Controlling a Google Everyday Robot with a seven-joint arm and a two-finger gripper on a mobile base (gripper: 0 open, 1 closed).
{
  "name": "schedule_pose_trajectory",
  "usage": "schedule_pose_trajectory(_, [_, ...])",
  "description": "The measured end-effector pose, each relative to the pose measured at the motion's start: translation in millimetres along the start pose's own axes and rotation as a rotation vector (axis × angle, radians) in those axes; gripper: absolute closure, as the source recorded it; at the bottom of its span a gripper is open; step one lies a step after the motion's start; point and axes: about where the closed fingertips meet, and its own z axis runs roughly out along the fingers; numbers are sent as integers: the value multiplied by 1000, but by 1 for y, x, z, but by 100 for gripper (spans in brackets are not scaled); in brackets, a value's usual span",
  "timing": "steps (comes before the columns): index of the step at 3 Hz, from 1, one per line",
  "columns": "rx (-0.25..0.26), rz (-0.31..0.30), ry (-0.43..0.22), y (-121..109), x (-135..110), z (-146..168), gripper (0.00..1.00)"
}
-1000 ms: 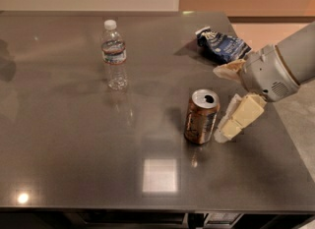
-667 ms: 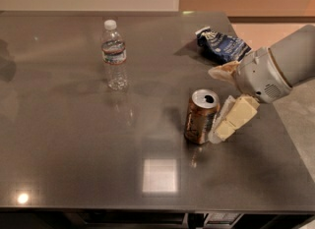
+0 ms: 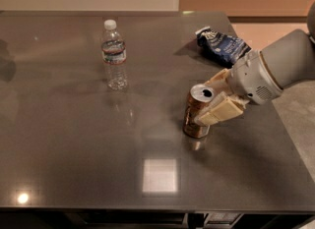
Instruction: Knock orange can over
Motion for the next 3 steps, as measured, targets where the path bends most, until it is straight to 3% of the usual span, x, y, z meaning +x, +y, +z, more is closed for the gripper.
schedule_pose_trajectory(1, [-1, -4, 0, -3, -5, -2, 64])
schedule_pose_trajectory(2, [-3, -26, 73, -12, -18, -11, 87])
schedule_pose_trajectory(3, [-33, -62, 222, -26, -25, -10, 100])
